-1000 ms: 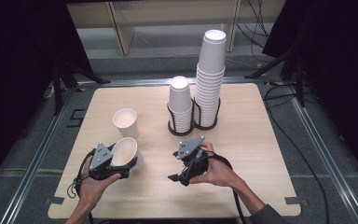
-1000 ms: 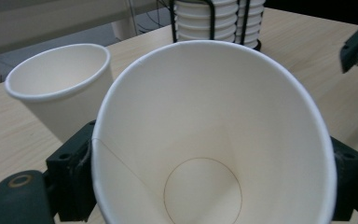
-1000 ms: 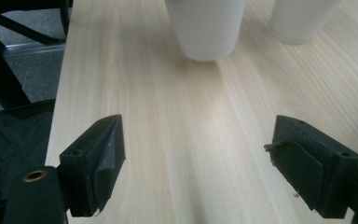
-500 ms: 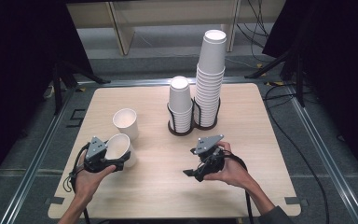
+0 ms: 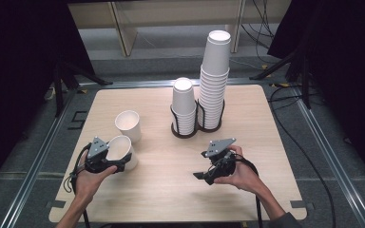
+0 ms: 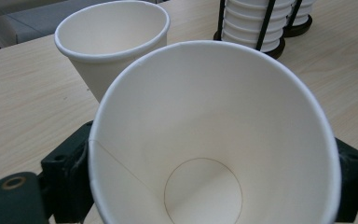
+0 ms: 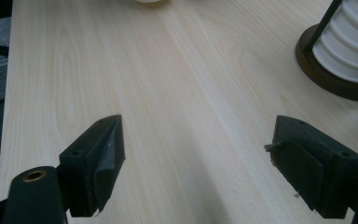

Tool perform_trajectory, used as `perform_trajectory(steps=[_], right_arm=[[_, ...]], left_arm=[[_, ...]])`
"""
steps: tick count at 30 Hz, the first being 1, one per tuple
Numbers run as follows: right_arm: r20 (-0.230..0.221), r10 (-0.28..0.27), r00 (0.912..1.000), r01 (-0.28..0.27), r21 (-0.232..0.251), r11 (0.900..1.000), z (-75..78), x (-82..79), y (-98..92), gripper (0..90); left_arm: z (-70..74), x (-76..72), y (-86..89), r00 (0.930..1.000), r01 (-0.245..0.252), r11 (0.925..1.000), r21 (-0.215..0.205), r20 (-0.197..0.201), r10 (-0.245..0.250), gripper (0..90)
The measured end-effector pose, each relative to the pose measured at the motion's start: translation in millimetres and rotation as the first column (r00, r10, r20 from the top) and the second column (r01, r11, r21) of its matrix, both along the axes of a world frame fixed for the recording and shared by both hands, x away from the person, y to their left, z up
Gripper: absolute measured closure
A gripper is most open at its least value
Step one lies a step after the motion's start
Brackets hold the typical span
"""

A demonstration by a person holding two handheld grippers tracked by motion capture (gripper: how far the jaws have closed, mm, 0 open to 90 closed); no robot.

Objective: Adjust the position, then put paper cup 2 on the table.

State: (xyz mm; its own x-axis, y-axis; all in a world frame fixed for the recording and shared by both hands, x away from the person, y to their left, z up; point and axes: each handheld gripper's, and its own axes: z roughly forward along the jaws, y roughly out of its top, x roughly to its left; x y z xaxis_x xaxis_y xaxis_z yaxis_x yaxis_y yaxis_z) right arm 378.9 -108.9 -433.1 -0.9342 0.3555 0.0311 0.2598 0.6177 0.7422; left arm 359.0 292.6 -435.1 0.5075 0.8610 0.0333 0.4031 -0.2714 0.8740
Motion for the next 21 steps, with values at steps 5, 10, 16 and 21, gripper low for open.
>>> perform_trajectory(steps=[5, 10, 16, 21], right_arm=[[-0.002, -0.001, 1.0, 0.001, -0.006, 1.0, -0.1, 0.1, -0.8, 18.5], [-0.002, -0.004, 1.0, 0.004, -0.004, 1.0, -0.5, 0.6, -2.1, 18.4], [-0.001, -0.009, 1.0, 0.009, -0.008, 1.0, -2.3, 1.4, -4.5, 18.4], [-0.016, -0.01, 0.9998, 0.01, -0.014, 1.0, -3.2, 0.9, -3.6, 18.5]], left_arm=[[-0.6, 2.4, 0.8, 1.0, -0.002, 1.0, 0.002, -0.002, 0.002, 11.8], [-2.0, 4.9, 1.9, 1.0, -0.007, 1.0, -0.004, -0.004, 0.007, 11.3], [-4.6, 7.1, 1.8, 1.0, -0.002, 1.0, 0.0, -0.008, 0.002, 10.8], [-9.6, 9.5, 0.5, 0.9999, 0.011, 0.9997, 0.022, -0.009, -0.011, 10.3]])
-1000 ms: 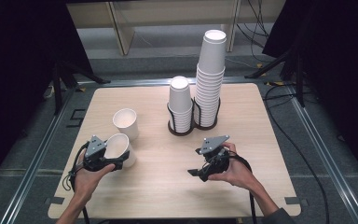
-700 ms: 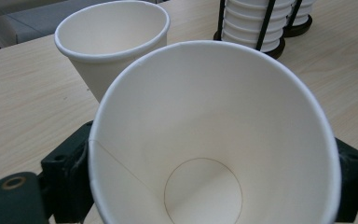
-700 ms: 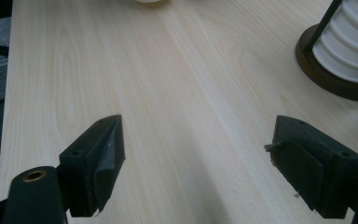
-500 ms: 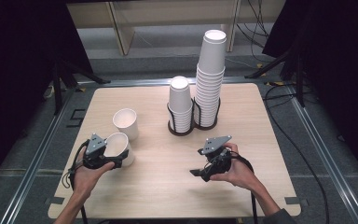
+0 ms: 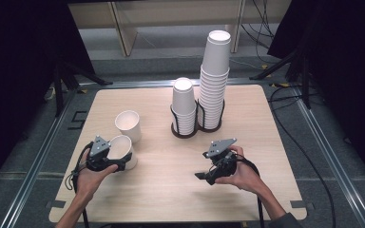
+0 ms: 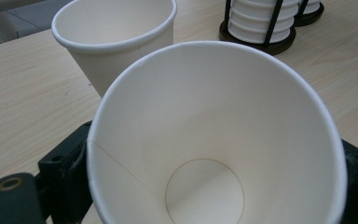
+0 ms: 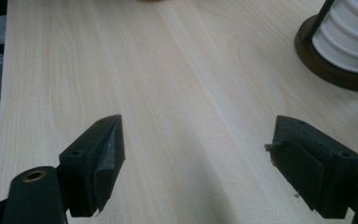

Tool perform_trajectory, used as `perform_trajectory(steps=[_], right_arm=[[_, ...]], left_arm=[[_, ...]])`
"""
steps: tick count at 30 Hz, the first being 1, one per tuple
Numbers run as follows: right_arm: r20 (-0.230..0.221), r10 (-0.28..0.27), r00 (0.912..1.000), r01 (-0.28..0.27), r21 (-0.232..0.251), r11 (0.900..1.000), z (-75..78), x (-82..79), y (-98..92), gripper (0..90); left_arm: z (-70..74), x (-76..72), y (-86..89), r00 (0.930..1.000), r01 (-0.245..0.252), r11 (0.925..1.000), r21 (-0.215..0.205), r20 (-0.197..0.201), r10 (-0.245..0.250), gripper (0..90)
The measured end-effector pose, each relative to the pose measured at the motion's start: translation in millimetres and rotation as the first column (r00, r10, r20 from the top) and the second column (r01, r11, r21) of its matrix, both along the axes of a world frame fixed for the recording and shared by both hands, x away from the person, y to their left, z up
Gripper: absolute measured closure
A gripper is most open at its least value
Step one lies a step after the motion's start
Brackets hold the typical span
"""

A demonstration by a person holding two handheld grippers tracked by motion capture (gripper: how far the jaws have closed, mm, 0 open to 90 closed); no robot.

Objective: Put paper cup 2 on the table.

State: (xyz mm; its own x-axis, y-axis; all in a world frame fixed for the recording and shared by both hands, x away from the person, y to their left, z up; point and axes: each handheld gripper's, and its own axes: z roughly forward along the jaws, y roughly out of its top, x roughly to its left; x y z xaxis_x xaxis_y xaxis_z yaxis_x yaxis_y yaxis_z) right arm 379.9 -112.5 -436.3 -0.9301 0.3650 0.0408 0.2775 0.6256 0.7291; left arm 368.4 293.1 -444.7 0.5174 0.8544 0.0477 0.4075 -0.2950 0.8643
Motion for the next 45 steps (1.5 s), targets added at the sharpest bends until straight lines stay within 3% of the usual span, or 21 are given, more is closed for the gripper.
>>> perform_trajectory(steps=[7, 12, 14, 15, 17, 20, 21, 25, 27, 29, 32, 45], right_arm=[[-0.005, 0.002, 1.0, -0.002, 0.004, 1.0, -0.7, -0.5, 0.3, 18.5], [0.006, 0.012, 0.9999, -0.012, 0.001, 1.0, 0.0, -0.6, 0.1, 18.6], [0.006, 0.01, 0.9999, -0.01, 0.0, 1.0, 0.0, -0.8, 0.0, 18.5], [0.008, 0.01, 0.9999, -0.01, 0.002, 1.0, -0.3, -0.8, 0.1, 18.5], [0.009, 0.015, 0.9998, -0.015, 0.004, 1.0, -0.1, -1.1, 0.0, 18.6], [0.02, 0.022, 0.9996, -0.022, 0.001, 1.0, 0.0, -1.2, -0.3, 18.6], [-0.003, 0.014, 0.9999, -0.014, 0.002, 1.0, 0.2, -2.6, -0.4, 18.6], [-0.006, 0.011, 0.9999, -0.01, 0.003, 1.0, 0.5, -3.3, -2.0, 18.6], [-0.003, 0.011, 0.9999, -0.011, 0.001, 1.0, 0.6, -3.5, -2.8, 18.6], [0.007, 0.014, 0.9999, -0.014, 0.001, 1.0, 0.6, -3.4, -3.5, 18.7], [-0.009, 0.008, 0.9999, -0.007, 0.002, 1.0, -0.1, -4.5, -3.8, 18.7], [-0.016, 0.01, 0.9998, -0.01, 0.004, 1.0, -2.9, -6.1, -7.1, 18.7]], left_arm=[[-7.6, 1.5, -0.9, 0.9986, 0.021, 0.9997, -0.012, 0.049, -0.02, 8.2], [-15.4, 2.2, -2.1, 0.9974, 0.031, 0.999, -0.032, 0.066, -0.028, 11.4], [-14.6, 0.3, -2.3, 0.997, 0.037, 0.9991, -0.019, 0.069, -0.035, 11.8], [-15.5, 1.1, -2.8, 0.9957, 0.05, 0.9977, -0.046, 0.081, -0.047, 11.7], [-15.2, -0.3, -1.4, 0.9962, 0.052, 0.9978, -0.041, 0.072, -0.049, 11.7], [-19.7, -0.8, 1.1, 0.9929, 0.068, 0.996, -0.058, 0.101, -0.062, 11.6], [-20.5, -2.4, 1.9, 0.9931, 0.063, 0.996, -0.064, 0.103, -0.056, 11.8], [-23.8, -3.5, 3.8, 0.9909, 0.085, 0.9936, -0.075, 0.111, -0.076, 11.9], [-27.5, -2.9, 3.2, 0.9891, 0.096, 0.9938, -0.057, 0.118, -0.088, 12.4], [-30.3, -4.8, 3.4, 0.9929, 0.09, 0.995, -0.045, 0.082, -0.086, 13.4], [-30.2, -3.8, 4.9, 0.9891, 0.118, 0.9923, -0.039, 0.094, -0.114, 14.1], [-37.3, -14.3, 19.4, 0.9903, 0.118, 0.9921, -0.043, 0.079, -0.114, 14.2]])
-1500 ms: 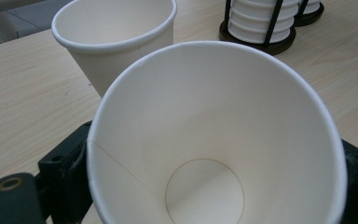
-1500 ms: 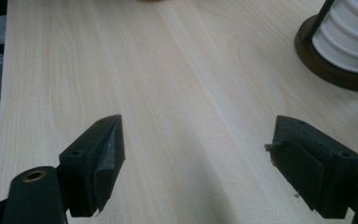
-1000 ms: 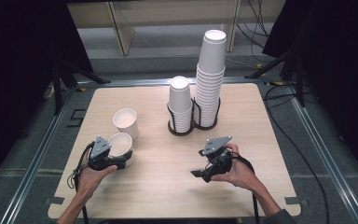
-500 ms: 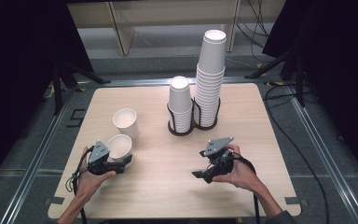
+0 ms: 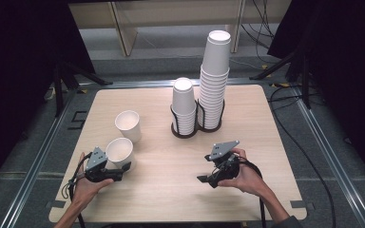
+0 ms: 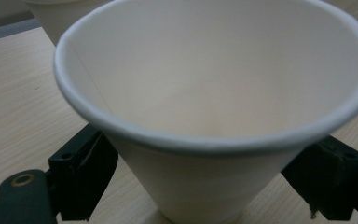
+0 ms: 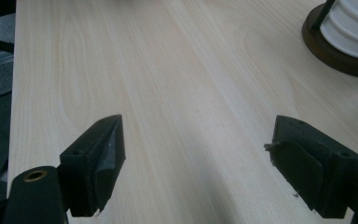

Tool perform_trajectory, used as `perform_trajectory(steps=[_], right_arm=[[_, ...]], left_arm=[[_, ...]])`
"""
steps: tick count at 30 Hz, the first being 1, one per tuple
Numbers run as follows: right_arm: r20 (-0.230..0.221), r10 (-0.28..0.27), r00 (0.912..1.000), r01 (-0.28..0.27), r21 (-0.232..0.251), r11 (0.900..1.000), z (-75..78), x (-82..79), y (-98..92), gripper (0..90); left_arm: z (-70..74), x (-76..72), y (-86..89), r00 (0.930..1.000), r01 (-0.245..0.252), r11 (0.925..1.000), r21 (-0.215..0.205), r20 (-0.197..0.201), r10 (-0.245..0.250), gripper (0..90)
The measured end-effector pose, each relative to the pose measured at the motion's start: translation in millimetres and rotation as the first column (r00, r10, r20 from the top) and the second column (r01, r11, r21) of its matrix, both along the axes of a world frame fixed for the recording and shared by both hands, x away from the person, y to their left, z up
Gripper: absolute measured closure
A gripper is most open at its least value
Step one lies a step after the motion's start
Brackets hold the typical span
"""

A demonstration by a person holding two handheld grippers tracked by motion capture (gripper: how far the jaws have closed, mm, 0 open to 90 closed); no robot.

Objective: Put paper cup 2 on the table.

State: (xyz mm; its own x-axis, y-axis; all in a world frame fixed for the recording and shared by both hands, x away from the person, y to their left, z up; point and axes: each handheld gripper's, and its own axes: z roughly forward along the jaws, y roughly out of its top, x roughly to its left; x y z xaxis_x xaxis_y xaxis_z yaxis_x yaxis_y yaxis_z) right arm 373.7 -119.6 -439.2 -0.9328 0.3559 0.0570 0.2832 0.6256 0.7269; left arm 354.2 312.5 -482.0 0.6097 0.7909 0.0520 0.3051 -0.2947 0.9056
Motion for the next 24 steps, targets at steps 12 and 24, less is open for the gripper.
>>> perform_trajectory(steps=[12, 24], right_arm=[[-0.008, -0.029, 0.9996, 0.029, -0.009, 1.0, -4.3, -0.7, -6.8, 18.6], [-0.008, -0.094, 0.9956, 0.094, 0.006, 0.996, -8.1, -7.9, -21.3, 18.4]], left_arm=[[-3.2, -16.6, 11.6, 0.9984, -0.019, 0.9998, 0.004, -0.052, 0.019, 14.3], [8.6, -55.5, 11.0, 0.9993, -0.011, 0.9993, -0.036, -0.037, 0.01, 14.3]])
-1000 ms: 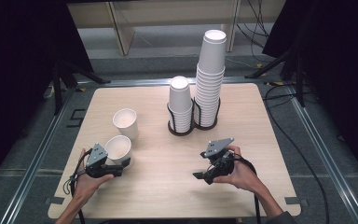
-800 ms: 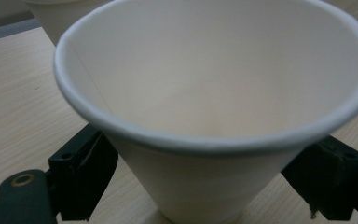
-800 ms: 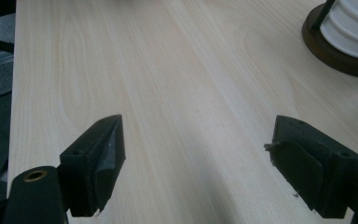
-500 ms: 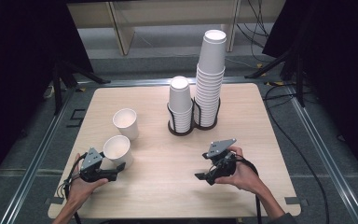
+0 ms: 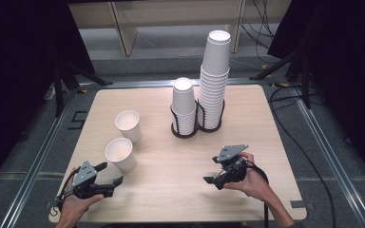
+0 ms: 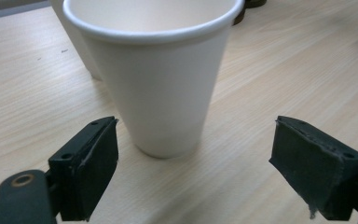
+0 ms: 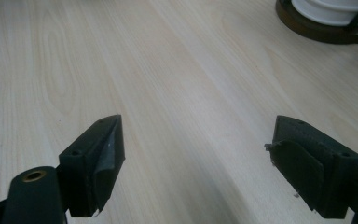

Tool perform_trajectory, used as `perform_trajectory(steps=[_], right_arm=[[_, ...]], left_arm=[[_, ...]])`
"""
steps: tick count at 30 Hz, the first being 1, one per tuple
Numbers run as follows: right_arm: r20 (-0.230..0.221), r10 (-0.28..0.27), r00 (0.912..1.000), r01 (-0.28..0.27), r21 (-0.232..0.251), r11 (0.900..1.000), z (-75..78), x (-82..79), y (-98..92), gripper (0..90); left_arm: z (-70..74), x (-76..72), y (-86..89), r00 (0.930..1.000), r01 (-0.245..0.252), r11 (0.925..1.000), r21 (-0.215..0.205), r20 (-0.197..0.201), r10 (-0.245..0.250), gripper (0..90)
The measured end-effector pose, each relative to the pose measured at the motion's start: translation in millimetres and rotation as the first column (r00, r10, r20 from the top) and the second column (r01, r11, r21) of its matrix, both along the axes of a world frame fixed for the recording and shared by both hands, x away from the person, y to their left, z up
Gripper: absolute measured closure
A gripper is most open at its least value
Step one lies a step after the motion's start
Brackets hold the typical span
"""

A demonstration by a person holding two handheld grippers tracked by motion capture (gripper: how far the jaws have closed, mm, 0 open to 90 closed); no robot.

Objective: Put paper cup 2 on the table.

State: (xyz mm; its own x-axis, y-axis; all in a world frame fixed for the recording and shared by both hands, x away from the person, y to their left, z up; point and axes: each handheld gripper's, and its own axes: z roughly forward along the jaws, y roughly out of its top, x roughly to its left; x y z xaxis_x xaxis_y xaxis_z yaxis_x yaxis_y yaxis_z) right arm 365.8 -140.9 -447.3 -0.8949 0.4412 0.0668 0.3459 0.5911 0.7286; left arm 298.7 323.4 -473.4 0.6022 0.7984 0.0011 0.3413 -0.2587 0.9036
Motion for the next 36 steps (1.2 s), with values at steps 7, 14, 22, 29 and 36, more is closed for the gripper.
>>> perform_trajectory(steps=[7, 14, 22, 29, 36], right_arm=[[-0.008, -0.059, 0.9982, 0.059, 0.015, 0.998, -4.3, -7.0, -13.5, 18.6], [-0.027, -0.116, 0.9929, 0.116, 0.03, 0.993, -6.1, -17.2, -23.9, 18.7], [-0.018, -0.161, 0.9868, 0.162, 0.06, 0.985, -6.8, -26.4, -35.1, 18.3], [-0.015, -0.193, 0.981, 0.194, 0.081, 0.978, -9.7, -35.9, -42.2, 17.0], [-0.028, -0.233, 0.9722, 0.234, 0.079, 0.969, -12.9, -44.7, -50.5, 15.9]], left_arm=[[5.3, -18.2, -5.4, 0.9996, 0.026, 0.9996, -0.013, 0.013, -0.026, 14.3], [8.2, -29.8, -11.5, 0.9986, 0.05, 0.9987, -0.015, 0.019, -0.05, 14.3], [9.5, -37.4, -15.5, 0.9972, 0.066, 0.9978, -0.007, 0.038, -0.065, 14.3], [9.4, -42.4, -18.3, 0.9963, 0.077, 0.997, 0.011, 0.036, -0.078, 14.4], [8.3, -47.5, -23.2, 0.995, 0.094, 0.9954, 0.018, 0.03, -0.095, 14.4]])
